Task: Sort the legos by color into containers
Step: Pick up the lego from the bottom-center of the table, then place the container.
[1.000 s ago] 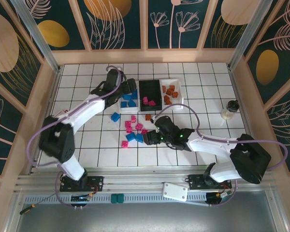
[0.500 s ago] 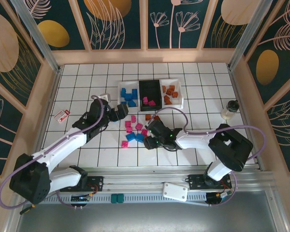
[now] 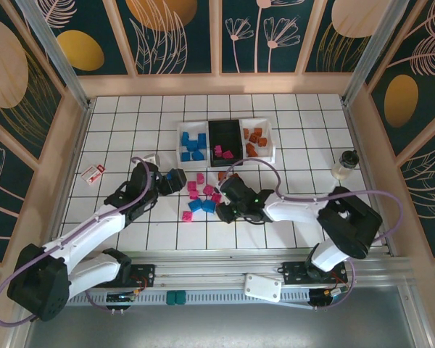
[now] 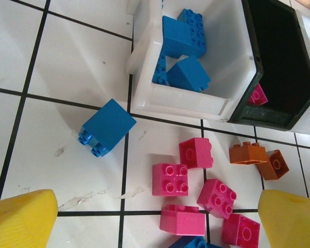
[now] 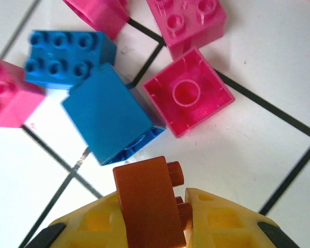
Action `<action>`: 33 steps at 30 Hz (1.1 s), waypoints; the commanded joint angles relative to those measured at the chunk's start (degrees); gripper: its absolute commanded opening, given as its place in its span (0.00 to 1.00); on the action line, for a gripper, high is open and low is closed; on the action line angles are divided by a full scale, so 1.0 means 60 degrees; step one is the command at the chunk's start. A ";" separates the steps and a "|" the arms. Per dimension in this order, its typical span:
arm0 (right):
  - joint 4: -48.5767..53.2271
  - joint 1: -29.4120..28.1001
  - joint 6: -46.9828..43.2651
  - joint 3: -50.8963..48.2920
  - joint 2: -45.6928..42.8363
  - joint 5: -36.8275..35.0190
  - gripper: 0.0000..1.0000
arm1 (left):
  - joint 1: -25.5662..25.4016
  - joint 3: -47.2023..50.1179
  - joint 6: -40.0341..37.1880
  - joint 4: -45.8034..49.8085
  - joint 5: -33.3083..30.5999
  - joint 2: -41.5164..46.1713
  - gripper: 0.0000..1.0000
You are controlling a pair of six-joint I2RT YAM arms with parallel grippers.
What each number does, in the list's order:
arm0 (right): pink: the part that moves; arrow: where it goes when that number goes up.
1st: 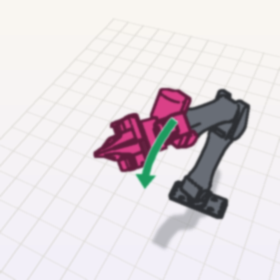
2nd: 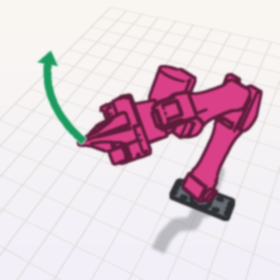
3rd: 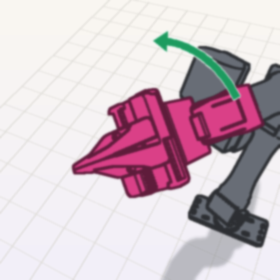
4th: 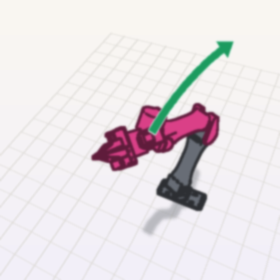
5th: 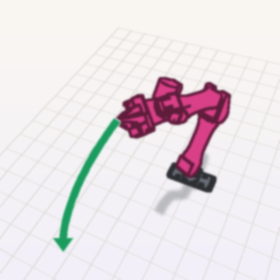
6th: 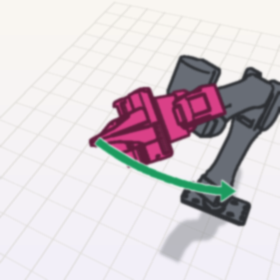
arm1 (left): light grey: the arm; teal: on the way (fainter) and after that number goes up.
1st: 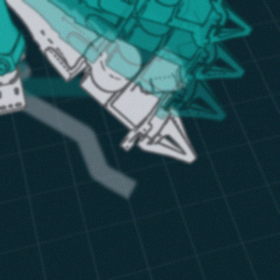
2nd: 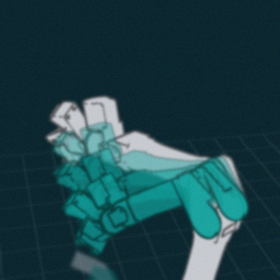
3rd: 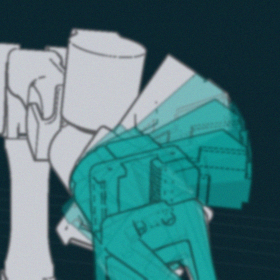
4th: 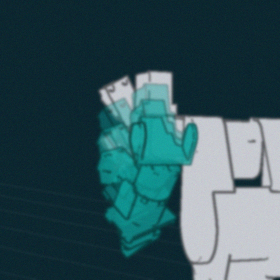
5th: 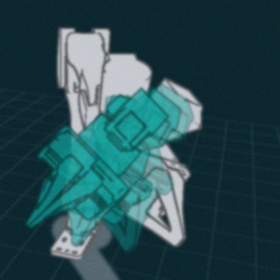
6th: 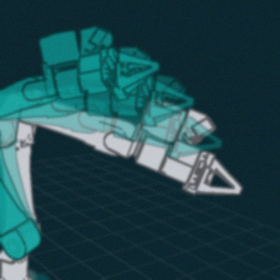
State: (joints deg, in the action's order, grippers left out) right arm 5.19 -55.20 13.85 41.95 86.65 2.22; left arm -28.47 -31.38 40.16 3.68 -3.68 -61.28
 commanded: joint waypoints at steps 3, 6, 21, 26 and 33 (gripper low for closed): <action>0.0876 0.0563 0.0238 0.0093 -0.1945 -0.0141 0.14 | -0.0015 0.0352 0.0187 -0.0009 -0.0169 0.0149 0.98; 0.0903 0.1683 0.0327 0.0663 -0.2617 -0.0316 0.14 | -0.0016 0.0493 0.0240 -0.0064 -0.0202 0.0164 0.98; 0.0724 0.5536 0.0964 0.5295 0.2807 -0.1301 0.20 | -0.0016 0.0819 0.0446 0.0027 -0.0157 0.0251 0.98; 0.0872 0.5547 0.0986 0.6225 0.3359 -0.1234 0.59 | -0.0016 0.0866 0.0427 0.0118 -0.0137 0.0353 0.98; 0.0526 0.4260 0.0656 0.5069 0.1620 -0.1503 0.67 | -0.0012 0.0908 0.0426 0.0148 -0.0169 0.0501 0.99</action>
State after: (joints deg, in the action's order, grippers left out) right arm 9.26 -24.93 19.38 74.83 102.72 -5.26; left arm -28.47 -26.70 41.93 3.68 -4.54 -59.31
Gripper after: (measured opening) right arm 0.665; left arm 0.986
